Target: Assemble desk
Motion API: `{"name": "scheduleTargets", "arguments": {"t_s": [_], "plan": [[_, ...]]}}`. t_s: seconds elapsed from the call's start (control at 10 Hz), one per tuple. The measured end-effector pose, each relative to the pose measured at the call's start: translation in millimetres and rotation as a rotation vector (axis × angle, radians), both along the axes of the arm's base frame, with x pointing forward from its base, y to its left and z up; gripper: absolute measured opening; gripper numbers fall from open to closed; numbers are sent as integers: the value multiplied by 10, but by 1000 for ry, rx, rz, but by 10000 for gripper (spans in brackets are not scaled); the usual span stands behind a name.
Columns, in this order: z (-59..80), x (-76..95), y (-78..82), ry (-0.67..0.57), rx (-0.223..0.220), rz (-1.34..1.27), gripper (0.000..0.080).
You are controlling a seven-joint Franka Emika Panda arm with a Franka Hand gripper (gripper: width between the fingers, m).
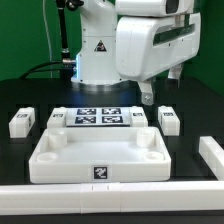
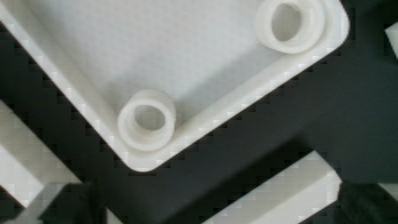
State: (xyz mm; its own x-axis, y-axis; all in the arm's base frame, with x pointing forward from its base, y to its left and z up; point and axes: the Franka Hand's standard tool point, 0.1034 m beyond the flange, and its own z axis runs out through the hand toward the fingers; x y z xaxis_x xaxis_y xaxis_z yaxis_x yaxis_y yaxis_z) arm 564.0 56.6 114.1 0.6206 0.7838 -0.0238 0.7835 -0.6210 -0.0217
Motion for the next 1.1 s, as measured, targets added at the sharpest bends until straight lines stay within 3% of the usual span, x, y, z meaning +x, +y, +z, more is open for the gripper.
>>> {"name": "scheduleTargets", "arguments": {"t_s": [0.9, 1.1], "plan": [[-6, -3, -20, -1, 3, 40, 649], [-55, -158, -260, -9, 9, 230, 649]]}}
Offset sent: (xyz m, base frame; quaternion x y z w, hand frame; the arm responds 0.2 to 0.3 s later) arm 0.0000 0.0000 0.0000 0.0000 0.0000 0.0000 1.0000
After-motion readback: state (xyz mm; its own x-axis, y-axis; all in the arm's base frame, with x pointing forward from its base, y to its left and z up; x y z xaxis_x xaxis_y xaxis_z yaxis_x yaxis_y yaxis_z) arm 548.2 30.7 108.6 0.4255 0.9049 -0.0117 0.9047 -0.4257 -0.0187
